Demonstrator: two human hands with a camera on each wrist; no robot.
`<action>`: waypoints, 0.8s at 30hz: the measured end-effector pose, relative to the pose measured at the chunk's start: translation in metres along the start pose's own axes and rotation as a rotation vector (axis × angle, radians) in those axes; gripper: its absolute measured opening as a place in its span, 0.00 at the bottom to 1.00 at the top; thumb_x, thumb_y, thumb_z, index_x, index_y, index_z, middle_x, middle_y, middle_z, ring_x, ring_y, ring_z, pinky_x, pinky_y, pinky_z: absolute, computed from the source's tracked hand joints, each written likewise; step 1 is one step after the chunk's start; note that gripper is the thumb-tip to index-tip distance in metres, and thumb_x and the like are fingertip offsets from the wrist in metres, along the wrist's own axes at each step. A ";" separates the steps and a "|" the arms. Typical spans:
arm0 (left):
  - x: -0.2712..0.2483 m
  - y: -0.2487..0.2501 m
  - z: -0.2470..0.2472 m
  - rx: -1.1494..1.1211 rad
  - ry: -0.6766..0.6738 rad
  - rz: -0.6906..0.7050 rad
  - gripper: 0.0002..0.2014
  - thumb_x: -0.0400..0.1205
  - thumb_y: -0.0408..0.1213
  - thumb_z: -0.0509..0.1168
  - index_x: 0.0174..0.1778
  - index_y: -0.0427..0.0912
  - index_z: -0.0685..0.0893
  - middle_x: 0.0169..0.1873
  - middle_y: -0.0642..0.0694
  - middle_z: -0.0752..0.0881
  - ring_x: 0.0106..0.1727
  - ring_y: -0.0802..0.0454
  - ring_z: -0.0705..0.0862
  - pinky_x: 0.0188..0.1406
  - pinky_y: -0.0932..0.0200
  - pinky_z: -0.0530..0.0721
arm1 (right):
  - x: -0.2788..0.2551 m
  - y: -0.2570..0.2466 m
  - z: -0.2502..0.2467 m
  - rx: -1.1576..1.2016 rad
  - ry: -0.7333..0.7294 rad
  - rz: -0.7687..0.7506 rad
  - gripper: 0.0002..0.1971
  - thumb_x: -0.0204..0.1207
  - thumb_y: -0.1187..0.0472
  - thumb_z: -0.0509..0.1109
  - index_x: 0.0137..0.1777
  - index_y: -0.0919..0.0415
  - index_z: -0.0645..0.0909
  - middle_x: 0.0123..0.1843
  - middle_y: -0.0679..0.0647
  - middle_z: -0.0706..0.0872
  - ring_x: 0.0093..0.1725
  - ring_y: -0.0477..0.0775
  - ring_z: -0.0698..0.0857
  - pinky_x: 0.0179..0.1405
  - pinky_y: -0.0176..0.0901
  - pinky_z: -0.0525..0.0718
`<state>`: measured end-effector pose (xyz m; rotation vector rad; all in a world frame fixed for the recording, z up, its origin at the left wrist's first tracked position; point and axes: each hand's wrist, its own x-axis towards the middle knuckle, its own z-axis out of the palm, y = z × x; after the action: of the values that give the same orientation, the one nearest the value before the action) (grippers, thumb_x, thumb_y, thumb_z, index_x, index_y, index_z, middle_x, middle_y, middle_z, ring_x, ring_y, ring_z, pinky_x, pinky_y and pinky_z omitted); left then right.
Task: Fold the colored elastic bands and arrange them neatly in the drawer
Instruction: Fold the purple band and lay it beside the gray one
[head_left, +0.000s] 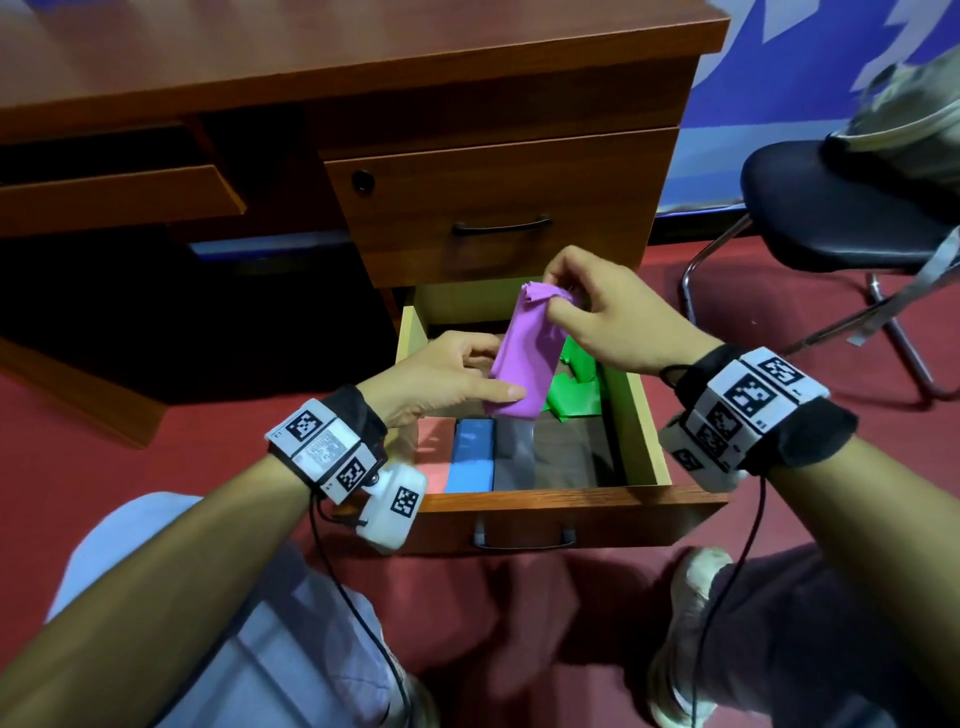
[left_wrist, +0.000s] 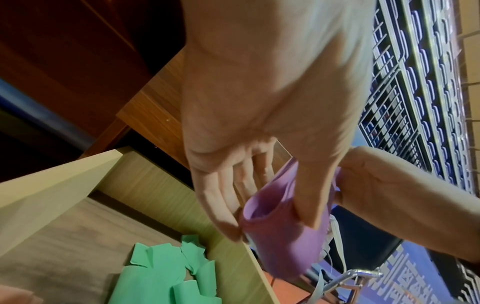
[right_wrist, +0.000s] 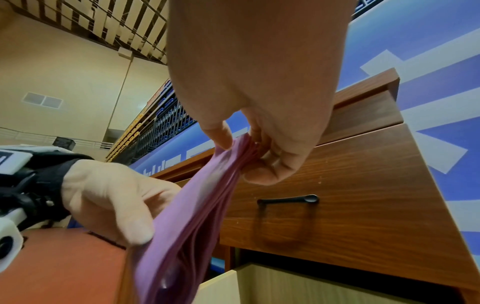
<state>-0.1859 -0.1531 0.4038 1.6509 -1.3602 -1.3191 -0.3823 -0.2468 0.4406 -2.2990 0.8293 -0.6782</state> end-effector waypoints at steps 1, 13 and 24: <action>0.002 -0.002 0.001 -0.005 0.013 -0.010 0.22 0.77 0.27 0.79 0.67 0.40 0.86 0.60 0.42 0.91 0.65 0.47 0.89 0.69 0.41 0.86 | 0.001 0.003 -0.002 -0.028 0.020 -0.016 0.04 0.78 0.61 0.65 0.52 0.57 0.76 0.40 0.51 0.86 0.37 0.59 0.85 0.39 0.55 0.83; 0.014 -0.002 0.018 -0.013 -0.019 -0.103 0.16 0.83 0.25 0.72 0.66 0.34 0.84 0.55 0.34 0.92 0.52 0.44 0.92 0.47 0.56 0.93 | 0.003 0.020 -0.008 -0.393 -0.073 -0.071 0.14 0.81 0.68 0.63 0.65 0.63 0.78 0.57 0.59 0.79 0.54 0.64 0.83 0.52 0.59 0.83; 0.110 -0.015 0.018 0.702 -0.069 0.000 0.30 0.73 0.33 0.82 0.70 0.39 0.79 0.64 0.40 0.85 0.61 0.45 0.85 0.61 0.52 0.85 | 0.015 0.021 -0.027 -0.376 -0.050 0.097 0.16 0.74 0.67 0.65 0.63 0.61 0.77 0.60 0.60 0.77 0.57 0.71 0.84 0.54 0.63 0.84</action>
<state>-0.2013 -0.2514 0.3508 2.0487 -2.0158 -0.9472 -0.3972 -0.2799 0.4489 -2.5718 1.1141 -0.4484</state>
